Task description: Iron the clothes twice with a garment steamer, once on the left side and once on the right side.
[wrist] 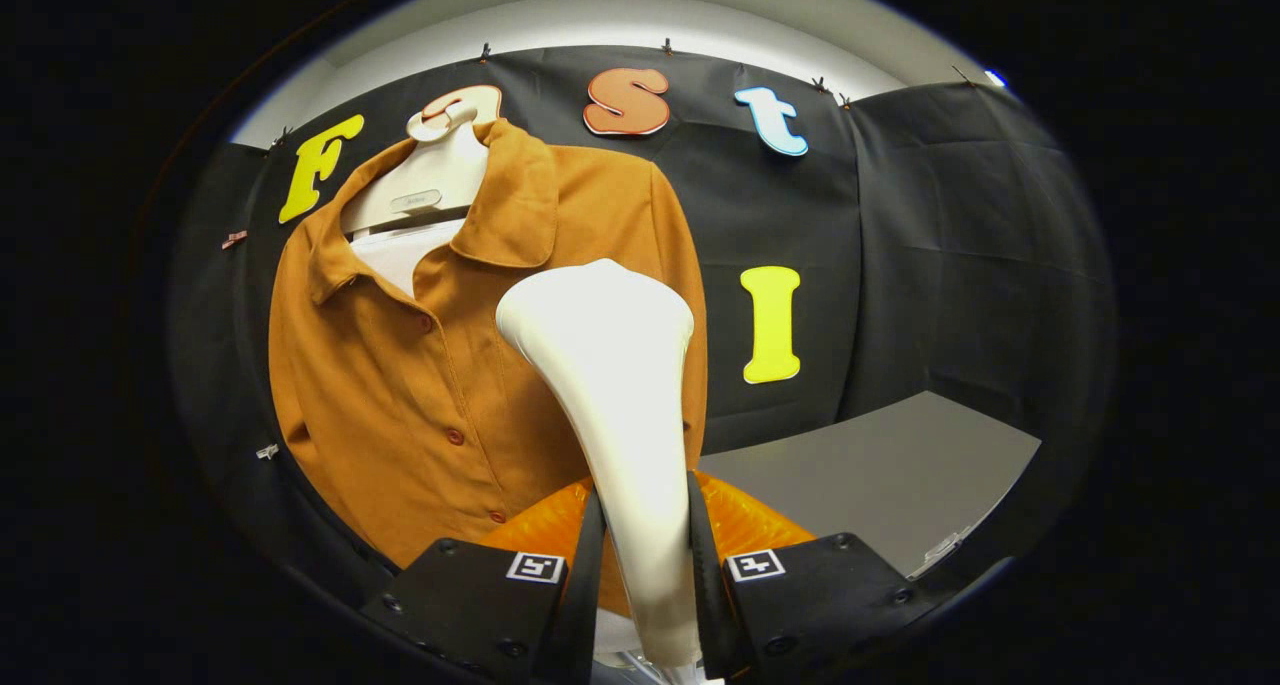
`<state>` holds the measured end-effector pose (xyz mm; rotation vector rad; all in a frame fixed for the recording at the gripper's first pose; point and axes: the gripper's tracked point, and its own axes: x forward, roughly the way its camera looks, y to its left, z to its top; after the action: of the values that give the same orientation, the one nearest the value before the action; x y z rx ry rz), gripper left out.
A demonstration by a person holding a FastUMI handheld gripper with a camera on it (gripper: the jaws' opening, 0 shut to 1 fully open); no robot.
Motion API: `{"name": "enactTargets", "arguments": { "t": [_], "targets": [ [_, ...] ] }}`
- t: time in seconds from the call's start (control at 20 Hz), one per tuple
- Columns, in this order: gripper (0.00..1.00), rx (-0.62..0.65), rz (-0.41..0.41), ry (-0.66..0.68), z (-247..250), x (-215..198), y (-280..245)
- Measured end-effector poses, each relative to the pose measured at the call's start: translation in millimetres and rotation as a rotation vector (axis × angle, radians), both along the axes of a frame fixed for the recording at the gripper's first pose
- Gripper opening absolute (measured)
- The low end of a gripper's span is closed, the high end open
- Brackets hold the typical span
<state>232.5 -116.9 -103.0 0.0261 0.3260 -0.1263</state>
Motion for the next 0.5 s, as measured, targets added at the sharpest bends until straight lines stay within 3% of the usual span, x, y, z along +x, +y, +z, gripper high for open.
{"name": "enactTargets", "arguments": {
  "t": [0.5],
  "targets": [
    [0.44,-0.036,-0.005,0.104,-38.2,24.6,17.9]
  ]
}}
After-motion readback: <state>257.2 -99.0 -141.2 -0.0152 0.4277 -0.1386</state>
